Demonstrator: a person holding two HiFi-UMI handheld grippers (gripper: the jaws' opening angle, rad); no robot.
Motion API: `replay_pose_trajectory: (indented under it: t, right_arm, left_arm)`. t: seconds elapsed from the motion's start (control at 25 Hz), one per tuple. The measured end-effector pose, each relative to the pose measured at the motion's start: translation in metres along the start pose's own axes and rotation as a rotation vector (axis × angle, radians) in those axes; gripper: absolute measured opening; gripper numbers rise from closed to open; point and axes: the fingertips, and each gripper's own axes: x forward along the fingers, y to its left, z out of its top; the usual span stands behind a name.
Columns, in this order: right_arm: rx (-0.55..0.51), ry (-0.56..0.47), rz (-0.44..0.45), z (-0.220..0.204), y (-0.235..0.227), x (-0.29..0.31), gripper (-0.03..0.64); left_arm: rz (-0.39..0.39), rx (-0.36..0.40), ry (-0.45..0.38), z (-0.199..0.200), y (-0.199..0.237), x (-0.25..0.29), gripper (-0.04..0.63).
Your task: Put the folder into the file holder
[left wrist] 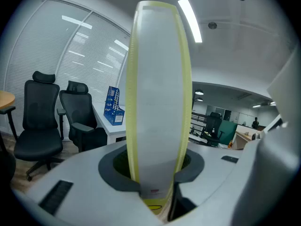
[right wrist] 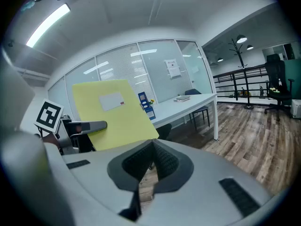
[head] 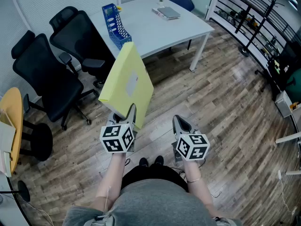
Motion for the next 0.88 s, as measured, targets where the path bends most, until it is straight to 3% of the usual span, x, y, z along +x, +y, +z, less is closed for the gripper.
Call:
replay_pose_trajectory:
  t: [0.4,0.88]
  right_arm:
    - [0.042,-0.024,0.024,0.002,-0.01,0.003,0.006]
    - [0.036,-0.038,0.051,0.014,-0.036,0.006,0.008]
  left_arm:
    - [-0.003,0.024,0.025,-0.005,-0.011,0.013,0.156]
    - [0.021,0.054,-0.002,0.007,-0.029,0.028,0.156]
